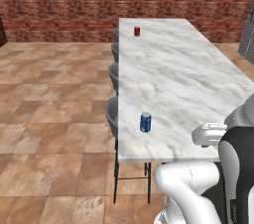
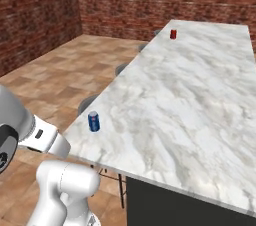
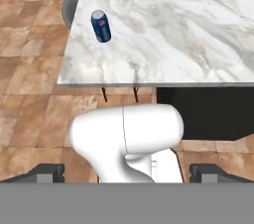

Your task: Four empty soda cans are scattered around the kitchen. Gather all the cans and cluster them next to the stove for recycling.

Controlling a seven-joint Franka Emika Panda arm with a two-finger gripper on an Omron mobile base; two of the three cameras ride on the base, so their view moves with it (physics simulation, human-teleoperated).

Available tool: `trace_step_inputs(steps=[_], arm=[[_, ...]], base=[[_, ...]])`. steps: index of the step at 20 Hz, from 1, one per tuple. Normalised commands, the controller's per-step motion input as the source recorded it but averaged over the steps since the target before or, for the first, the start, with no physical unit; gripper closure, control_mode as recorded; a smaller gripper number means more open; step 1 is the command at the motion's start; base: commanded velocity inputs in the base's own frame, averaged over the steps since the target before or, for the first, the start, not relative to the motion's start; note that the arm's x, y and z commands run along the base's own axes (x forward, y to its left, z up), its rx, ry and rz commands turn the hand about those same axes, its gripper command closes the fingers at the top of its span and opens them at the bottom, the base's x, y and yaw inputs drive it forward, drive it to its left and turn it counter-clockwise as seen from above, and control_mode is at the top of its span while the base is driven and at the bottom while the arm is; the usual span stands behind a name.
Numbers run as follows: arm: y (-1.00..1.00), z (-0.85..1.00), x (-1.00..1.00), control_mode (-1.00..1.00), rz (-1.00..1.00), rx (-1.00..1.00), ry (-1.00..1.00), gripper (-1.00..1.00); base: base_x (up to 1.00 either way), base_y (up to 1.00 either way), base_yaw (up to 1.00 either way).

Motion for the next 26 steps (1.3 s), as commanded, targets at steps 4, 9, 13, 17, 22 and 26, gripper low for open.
trace_step_inputs(steps=[4,9,13,17,22,26], arm=[[0.0,0.0,0.0,1.0,0.0,0.0,0.0,-1.0],[0.14,0.0,0.15,-1.0,-0.02,-0.02,0.04,-1.0],[0.15,0.0,0.01,-1.0,0.0,0.0,0.0,-1.0],[0.19,0.0,0.11,-1.0,0.03,0.0,-0.01,-1.0],[0.12,0.0,0.25,-1.0,0.13,0.0,-0.05,-1.0],[0.0,-0.04,0.44,-1.0,0.16,0.0,-0.02,-1.0]], base=[[0.66,0.36,-0.17],[0.1,0.06,-0.02],[0.0,0.0,0.0],[0.0,0.0,0.0],[0.0,0.0,0.0],[0.0,0.0,0.0]])
